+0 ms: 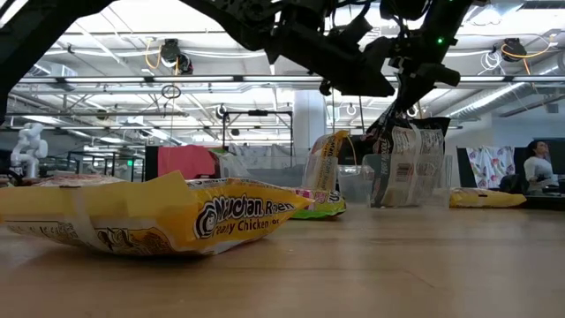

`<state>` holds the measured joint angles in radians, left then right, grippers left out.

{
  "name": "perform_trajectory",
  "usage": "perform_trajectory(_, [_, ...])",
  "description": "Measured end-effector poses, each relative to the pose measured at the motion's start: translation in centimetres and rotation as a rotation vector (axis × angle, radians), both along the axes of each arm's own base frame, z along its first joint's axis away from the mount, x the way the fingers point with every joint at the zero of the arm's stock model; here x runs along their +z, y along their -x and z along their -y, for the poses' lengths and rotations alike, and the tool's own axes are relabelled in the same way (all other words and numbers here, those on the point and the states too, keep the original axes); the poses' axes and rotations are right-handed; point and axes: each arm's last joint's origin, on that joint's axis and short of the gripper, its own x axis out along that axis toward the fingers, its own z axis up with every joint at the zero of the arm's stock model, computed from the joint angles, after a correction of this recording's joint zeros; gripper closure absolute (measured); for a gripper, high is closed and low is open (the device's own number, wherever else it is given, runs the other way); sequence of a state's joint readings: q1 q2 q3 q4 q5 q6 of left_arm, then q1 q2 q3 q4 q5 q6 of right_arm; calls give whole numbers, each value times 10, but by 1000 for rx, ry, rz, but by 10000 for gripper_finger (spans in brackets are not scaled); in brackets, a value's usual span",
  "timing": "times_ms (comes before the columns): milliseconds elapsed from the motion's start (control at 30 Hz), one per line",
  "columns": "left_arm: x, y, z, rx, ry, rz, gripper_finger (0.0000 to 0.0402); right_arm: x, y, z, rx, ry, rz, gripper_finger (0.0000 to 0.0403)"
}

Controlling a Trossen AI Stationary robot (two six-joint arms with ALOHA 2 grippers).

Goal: Sort Maruchan noodles
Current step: Put the black noodle pack into the right transparent bin

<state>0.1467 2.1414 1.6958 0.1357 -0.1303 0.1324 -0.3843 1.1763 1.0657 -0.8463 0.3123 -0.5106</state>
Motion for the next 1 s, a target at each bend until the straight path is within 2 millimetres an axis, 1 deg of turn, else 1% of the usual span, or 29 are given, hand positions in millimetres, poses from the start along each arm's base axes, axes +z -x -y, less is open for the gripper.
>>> perform_trajectory(100, [-1,1,-3,8,2,-6,320,0,0,0,1,1,0,403])
perform_trajectory(233, [4,0,-8,20,0,42,321,0,0,0,2,1,0,403])
perform_trajectory(367, [3,1,-12,29,15,44,321,0,0,0,2,1,1,403])
perform_trajectory(667, [5,2,-20,-32,77,74,321,0,0,0,2,2,4,403])
perform_trajectory(800, [8,1,-20,-49,65,109,321,0,0,0,2,2,4,403])
perform_trajectory(867, [10,0,-19,-86,71,128,321,0,0,0,2,2,4,403])
perform_trajectory(1000, [10,0,-18,-107,76,131,321,0,0,0,1,2,5,403])
